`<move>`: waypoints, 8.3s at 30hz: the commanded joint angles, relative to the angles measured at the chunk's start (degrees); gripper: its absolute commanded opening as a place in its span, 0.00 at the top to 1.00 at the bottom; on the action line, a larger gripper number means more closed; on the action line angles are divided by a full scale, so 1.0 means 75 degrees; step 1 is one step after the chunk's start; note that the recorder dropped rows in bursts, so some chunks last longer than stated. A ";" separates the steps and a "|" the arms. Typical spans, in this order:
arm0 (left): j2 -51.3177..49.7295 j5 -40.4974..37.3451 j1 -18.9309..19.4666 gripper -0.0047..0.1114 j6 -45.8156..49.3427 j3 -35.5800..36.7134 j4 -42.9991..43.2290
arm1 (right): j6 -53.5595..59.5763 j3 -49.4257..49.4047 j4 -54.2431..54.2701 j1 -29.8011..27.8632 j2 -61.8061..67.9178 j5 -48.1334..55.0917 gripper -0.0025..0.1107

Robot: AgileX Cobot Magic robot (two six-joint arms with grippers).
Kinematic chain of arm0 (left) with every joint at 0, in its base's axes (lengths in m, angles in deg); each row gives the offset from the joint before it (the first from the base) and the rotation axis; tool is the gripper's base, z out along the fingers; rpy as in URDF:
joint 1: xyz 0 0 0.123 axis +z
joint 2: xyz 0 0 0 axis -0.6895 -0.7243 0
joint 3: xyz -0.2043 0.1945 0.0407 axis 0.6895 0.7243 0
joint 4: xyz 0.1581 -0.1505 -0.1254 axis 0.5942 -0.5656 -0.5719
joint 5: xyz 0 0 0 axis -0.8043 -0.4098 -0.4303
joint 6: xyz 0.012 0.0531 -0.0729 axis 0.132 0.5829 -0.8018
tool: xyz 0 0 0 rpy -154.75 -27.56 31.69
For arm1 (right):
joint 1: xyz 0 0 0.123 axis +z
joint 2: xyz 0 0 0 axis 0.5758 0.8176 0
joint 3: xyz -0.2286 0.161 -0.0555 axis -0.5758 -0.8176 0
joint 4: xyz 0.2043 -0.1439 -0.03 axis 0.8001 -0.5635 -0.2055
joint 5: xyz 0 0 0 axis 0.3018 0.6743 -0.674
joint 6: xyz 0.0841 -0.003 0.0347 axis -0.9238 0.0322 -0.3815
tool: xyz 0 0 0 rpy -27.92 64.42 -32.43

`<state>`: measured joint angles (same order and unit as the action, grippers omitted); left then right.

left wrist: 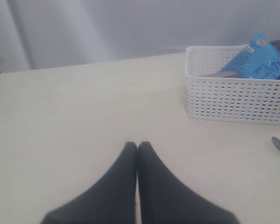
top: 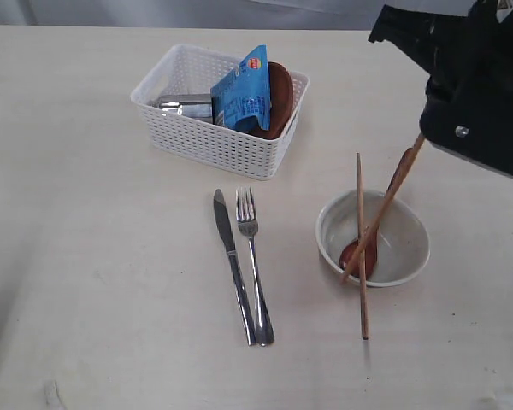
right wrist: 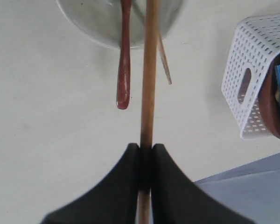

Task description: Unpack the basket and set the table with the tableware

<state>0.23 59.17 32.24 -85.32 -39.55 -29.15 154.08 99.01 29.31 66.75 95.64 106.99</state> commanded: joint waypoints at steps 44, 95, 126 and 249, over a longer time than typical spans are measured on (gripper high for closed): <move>0.0026 0.0023 0.0019 0.96 0.0000 0.0013 0.0035 | 0.0232 0.0549 -0.2150 0.0509 0.2760 0.1362 0.98; 0.0026 0.0023 0.0019 0.96 0.0000 0.0013 0.0035 | -0.9193 -0.0191 0.0272 -0.6236 0.4511 -0.0977 0.98; 0.0026 0.0023 0.0019 0.96 0.0000 0.0013 0.0035 | -0.4209 -0.0161 -0.3302 -0.5384 0.4927 0.1362 0.98; 0.0026 0.0023 0.0019 0.96 0.0000 0.0013 0.0035 | -0.2860 -0.0175 -0.4630 -0.2819 0.5243 -0.0991 0.98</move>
<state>0.23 59.17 32.24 -85.32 -39.55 -29.15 133.72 97.81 -7.75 45.52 135.95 99.17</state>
